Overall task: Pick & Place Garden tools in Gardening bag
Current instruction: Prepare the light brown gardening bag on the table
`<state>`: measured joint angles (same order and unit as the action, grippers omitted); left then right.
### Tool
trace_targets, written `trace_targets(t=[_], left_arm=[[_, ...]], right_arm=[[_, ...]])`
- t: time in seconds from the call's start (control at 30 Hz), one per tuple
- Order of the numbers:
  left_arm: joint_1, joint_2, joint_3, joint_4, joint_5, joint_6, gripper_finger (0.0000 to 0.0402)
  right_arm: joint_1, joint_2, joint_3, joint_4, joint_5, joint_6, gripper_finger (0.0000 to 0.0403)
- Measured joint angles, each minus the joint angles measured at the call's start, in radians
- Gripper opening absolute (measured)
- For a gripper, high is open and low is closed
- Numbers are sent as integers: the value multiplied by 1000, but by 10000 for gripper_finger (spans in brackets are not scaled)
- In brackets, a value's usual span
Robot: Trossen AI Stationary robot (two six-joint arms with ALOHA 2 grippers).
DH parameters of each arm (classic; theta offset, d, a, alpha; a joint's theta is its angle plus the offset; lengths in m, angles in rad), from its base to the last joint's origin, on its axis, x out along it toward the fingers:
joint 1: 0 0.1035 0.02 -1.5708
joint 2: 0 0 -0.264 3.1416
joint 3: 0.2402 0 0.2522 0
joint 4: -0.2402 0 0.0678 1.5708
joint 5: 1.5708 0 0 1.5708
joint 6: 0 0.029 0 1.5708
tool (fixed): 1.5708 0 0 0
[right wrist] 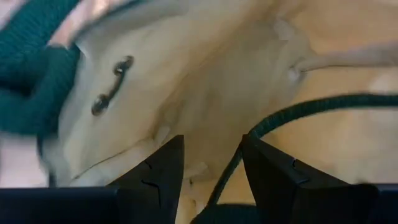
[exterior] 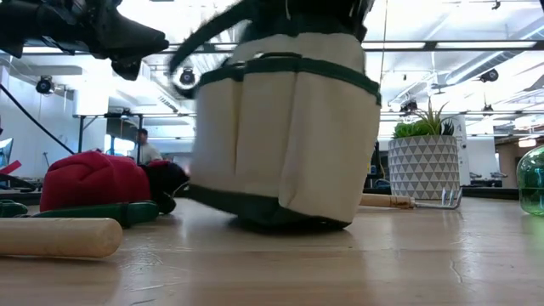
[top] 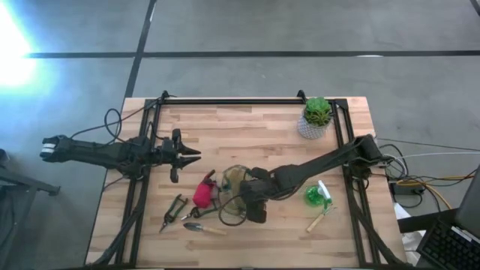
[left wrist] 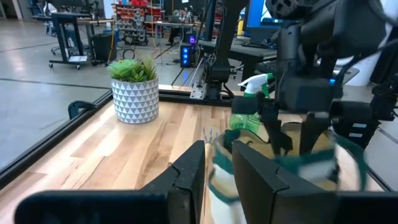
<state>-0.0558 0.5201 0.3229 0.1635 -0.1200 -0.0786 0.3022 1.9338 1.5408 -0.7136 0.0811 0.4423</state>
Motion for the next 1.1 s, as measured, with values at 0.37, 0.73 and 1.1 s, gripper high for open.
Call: trace_targets(t=[0.37,0.73,1.1], left_arm=[[0,0,0,-1,0,-1,83],[0,1,0,-3,0,-3,83],[0,2,0,-3,0,-5,83]], right_arm=[[-1,72,170,-164,20,-57,86],[-1,70,257,-253,24,-88,9],[-15,76,255,-225,75,-23,9]])
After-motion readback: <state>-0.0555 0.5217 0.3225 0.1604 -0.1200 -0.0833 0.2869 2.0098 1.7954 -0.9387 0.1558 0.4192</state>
